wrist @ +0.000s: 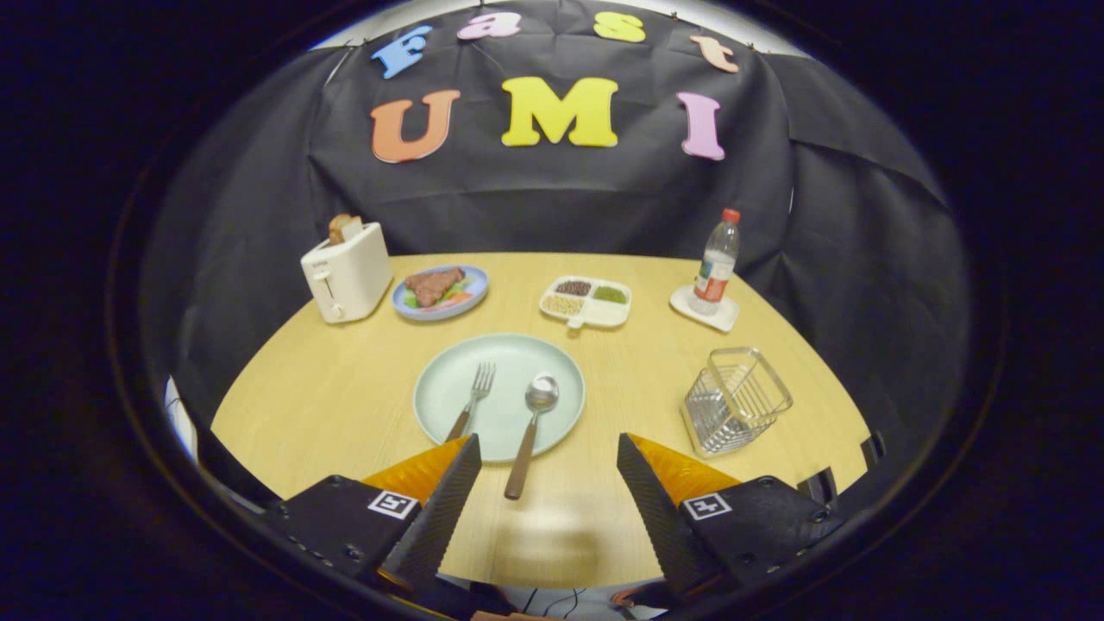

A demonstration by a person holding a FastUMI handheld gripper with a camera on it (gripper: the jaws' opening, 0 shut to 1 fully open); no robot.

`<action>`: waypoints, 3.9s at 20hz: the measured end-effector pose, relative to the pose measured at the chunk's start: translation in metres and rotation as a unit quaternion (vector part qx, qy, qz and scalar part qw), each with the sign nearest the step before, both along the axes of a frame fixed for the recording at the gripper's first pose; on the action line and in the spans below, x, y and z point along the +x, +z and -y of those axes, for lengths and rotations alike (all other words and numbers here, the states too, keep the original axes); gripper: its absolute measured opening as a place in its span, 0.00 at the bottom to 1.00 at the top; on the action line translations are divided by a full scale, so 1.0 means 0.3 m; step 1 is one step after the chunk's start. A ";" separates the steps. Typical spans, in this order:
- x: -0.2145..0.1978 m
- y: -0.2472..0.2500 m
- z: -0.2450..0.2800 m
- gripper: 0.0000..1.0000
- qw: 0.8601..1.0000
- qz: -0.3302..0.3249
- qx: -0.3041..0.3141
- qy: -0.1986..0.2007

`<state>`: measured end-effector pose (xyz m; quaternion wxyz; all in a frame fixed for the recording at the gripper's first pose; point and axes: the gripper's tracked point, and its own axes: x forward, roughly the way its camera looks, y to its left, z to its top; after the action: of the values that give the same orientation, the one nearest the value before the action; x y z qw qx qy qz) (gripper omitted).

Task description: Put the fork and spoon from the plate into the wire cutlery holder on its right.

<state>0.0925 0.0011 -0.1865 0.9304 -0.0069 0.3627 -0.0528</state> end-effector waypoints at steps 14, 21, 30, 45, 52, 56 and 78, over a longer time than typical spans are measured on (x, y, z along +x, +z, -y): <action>0.074 -0.243 -0.049 0.78 0.987 -0.158 0.023 -0.001; 0.087 -0.257 -0.064 0.44 0.983 -0.181 0.015 0.009; 0.097 -0.260 -0.054 0.08 0.985 -0.166 0.034 0.002; -0.018 -0.041 0.075 0.01 0.990 -0.115 0.073 0.019; -0.095 0.095 0.288 0.01 0.993 -0.083 0.087 0.009; -0.125 0.135 0.445 0.00 0.993 -0.077 0.089 -0.014; -0.104 0.233 0.688 0.35 0.997 0.007 0.030 -0.073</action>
<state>0.0614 -0.2052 -0.1165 0.9264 0.0481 0.3568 -0.1100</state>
